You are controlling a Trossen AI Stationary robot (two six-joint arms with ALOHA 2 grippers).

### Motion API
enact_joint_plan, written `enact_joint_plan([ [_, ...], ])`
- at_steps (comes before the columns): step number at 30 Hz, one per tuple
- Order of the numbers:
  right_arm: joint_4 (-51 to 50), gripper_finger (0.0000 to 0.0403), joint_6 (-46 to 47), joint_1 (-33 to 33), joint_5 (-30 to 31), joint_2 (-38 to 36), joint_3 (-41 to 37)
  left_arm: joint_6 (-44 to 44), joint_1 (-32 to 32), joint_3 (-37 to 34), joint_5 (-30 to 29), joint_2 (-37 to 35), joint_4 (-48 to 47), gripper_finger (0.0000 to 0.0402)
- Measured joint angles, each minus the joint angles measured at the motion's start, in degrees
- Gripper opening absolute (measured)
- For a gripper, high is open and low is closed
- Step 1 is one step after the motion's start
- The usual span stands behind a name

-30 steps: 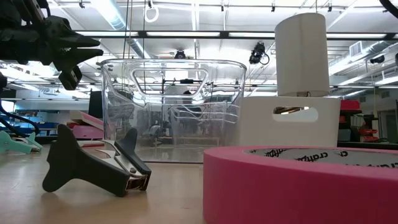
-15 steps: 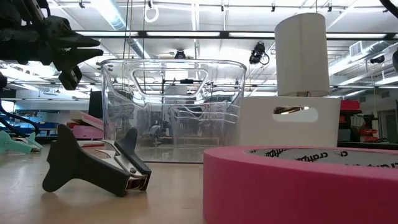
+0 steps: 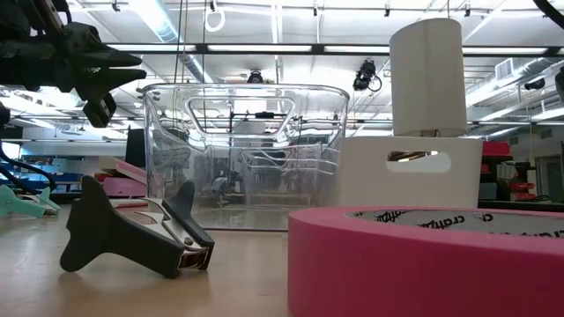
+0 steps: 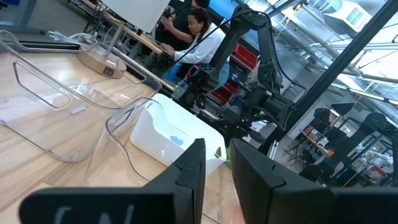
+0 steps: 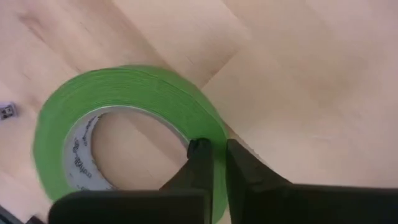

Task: Pick and place Stapler, Stapler remover, tape
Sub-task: Put the right green tape into the top transparent bin

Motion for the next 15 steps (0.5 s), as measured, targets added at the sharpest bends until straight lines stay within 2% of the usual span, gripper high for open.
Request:
enact_joint_plan([
  [5, -0.02, 0.0010, -2.65, -0.09, 1.40, -0.27, -0.02, -0.02, 0.00, 0.00, 0.00, -0.02, 0.00, 0.0078],
  [15, 0.04, 0.0122, -3.63, -0.30, 6.13, -3.64, -0.78, -0.04, 0.00, 0.00, 0.00, 0.00, 0.00, 0.0078],
])
